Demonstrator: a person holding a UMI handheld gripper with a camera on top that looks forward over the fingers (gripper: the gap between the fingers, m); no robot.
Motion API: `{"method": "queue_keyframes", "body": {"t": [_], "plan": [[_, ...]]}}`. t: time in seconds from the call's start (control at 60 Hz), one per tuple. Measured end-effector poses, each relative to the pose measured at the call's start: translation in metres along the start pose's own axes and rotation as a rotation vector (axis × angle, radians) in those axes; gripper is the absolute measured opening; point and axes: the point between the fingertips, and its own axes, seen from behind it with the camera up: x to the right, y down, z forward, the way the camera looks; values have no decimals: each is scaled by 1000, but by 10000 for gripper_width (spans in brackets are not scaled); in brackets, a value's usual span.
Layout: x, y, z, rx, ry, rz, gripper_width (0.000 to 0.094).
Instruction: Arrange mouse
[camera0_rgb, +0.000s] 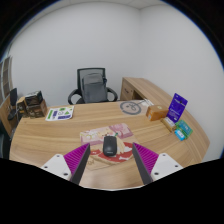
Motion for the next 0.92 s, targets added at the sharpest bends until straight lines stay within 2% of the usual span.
{"method": "queue_keyframes", "body": {"t": [0.2, 0.4, 0.65, 0.917], "plan": [[-21, 22, -154, 12, -40, -13, 867], [-42, 72, -258, -9, -67, -25, 864], [-70, 118, -317, -40, -93, -23, 864], [-82, 123, -332, -27, -84, -36, 865]]}}
